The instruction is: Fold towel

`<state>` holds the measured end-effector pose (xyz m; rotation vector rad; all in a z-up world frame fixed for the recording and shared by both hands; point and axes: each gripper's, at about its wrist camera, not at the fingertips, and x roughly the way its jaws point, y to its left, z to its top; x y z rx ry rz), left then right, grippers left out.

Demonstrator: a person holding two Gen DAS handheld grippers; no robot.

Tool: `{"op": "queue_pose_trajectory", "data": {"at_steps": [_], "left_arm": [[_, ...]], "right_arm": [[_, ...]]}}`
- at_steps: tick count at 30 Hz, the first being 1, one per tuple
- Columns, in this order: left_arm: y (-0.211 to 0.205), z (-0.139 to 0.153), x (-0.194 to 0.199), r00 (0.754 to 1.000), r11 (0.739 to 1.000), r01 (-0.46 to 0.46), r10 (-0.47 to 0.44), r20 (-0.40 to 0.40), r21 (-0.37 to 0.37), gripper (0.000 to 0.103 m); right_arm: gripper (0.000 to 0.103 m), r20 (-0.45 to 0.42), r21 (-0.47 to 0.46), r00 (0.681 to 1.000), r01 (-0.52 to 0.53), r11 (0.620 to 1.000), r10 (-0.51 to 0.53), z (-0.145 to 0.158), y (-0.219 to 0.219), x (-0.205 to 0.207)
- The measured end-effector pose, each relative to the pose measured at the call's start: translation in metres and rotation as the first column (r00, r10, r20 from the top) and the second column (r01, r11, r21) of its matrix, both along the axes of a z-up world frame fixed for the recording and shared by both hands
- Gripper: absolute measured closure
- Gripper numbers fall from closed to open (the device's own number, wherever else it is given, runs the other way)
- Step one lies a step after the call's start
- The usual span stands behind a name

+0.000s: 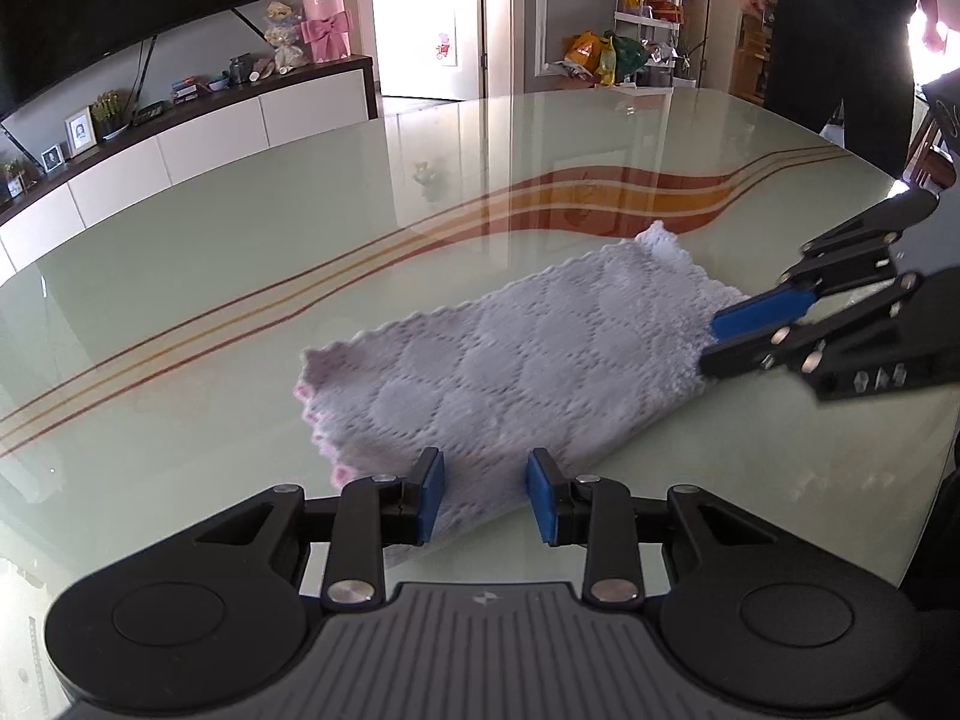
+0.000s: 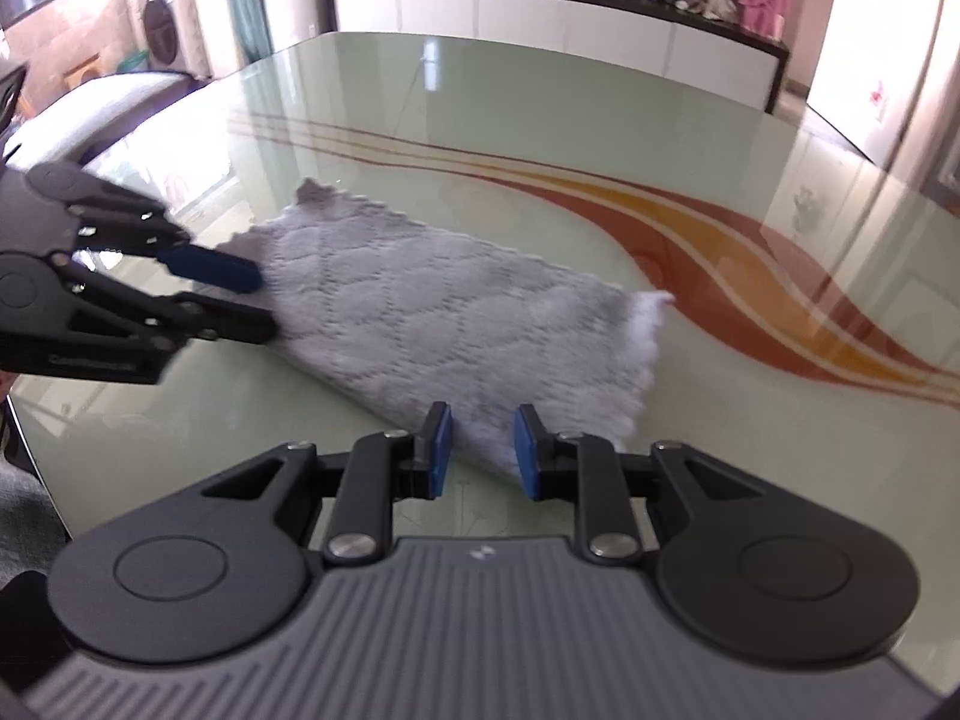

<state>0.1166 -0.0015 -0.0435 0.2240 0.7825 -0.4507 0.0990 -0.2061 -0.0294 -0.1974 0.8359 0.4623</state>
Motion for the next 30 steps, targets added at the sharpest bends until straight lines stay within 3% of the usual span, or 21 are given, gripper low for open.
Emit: {"op": "queue_pose_trajectory", "data": {"at_steps": [14, 17, 24, 30], "left_arm": [[0.010, 0.000, -0.003, 0.999, 0.999, -0.033, 0.033, 0.003, 0.025, 0.060], [0.010, 0.000, -0.004, 0.999, 0.998, -0.047, 0.046, 0.011, 0.038, 0.053], [0.011, 0.001, -0.010, 0.998, 0.995, -0.056, 0.052, 0.048, 0.085, 0.053], [0.014, 0.007, -0.013, 0.994, 0.995, -0.075, 0.070, 0.079, 0.070, 0.051]], "right_arm": [[0.076, -0.009, -0.018, 0.998, 0.057, 0.998, -0.057, -0.006, -0.024, -0.006], [0.075, -0.006, -0.017, 0.998, 0.057, 0.998, -0.057, -0.007, -0.026, -0.007], [0.069, -0.010, -0.006, 0.997, 0.075, 0.997, -0.075, -0.007, -0.029, -0.007], [0.065, -0.015, 0.002, 0.997, 0.079, 0.997, -0.079, -0.008, -0.032, -0.008]]}}
